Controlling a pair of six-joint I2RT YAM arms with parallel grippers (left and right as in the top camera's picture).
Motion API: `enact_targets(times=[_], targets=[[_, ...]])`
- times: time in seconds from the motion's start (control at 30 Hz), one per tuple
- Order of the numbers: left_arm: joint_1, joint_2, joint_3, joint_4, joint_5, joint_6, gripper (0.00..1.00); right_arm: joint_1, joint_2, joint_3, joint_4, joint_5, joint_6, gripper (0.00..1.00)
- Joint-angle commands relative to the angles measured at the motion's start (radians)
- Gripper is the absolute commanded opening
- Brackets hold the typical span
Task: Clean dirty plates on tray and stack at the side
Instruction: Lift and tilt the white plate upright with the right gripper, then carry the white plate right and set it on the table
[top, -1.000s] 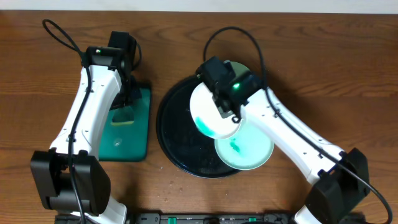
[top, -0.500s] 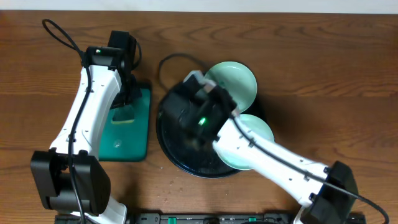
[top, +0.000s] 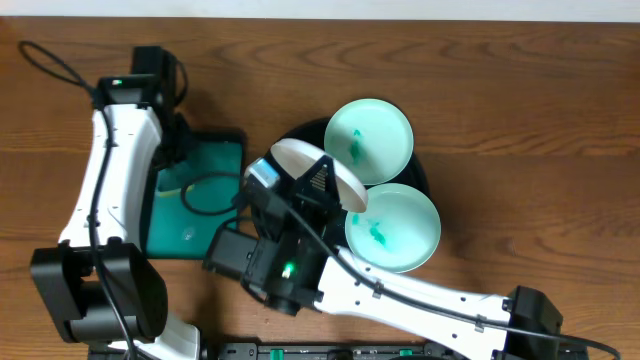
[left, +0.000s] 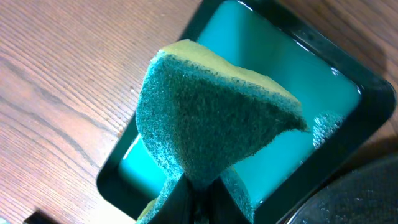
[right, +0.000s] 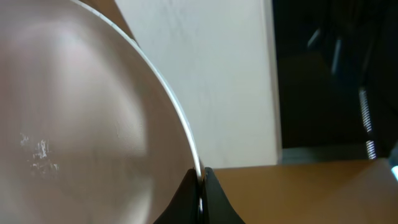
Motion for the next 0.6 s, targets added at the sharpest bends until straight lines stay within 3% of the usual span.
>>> enact_targets(times=[0.0, 0.37, 0.5, 0.57], targets=[[0.051, 0.032, -0.007, 0.001, 0.073, 0.038, 0.07, 0.038, -0.02, 0.022, -0.001, 0.095, -0.061, 0.01], [0.077, 0.116, -0.007, 0.0, 0.169, 0.077, 0.07, 0.073, -0.02, 0.021, -0.007, 0.119, -0.107, 0.01], [0.077, 0.116, -0.007, 0.001, 0.169, 0.077, 0.07, 0.018, -0.016, 0.019, -0.007, -0.057, -0.099, 0.01], [0.077, 0.116, -0.007, 0.0, 0.169, 0.077, 0.07, 0.01, -0.016, 0.019, -0.046, -0.037, -0.055, 0.01]])
